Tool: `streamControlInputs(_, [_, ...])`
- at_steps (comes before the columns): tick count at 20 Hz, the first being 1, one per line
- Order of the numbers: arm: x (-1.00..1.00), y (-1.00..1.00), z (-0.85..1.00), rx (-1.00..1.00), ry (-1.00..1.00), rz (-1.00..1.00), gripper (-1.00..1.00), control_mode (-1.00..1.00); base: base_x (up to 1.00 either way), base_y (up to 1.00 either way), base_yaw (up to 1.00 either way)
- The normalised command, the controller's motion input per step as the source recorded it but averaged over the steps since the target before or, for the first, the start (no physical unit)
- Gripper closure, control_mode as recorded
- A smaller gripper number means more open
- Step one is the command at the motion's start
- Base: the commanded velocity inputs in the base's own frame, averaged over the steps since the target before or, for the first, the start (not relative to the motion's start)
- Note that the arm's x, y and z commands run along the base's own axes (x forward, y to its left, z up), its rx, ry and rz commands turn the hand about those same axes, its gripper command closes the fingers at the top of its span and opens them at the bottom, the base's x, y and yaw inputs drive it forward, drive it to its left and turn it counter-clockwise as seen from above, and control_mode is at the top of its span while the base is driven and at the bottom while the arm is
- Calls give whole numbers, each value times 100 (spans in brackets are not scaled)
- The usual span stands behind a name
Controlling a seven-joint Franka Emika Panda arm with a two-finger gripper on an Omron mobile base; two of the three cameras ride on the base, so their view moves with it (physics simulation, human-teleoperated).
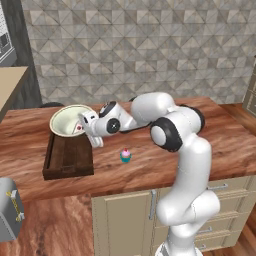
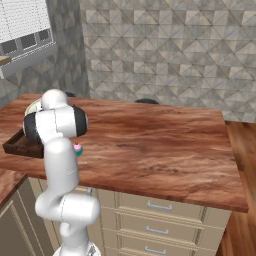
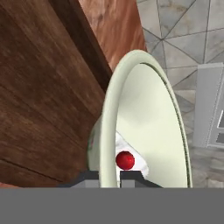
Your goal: Place the bowl with cake and the cupcake onto the tray.
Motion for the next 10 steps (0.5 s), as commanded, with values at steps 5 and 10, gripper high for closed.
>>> streamControlInputs(5, [-41, 0, 0, 0, 0, 9, 100, -100, 0, 0, 0])
streamControlInputs(10, [-27, 1, -16, 0, 0, 5, 100, -100, 0, 0, 0])
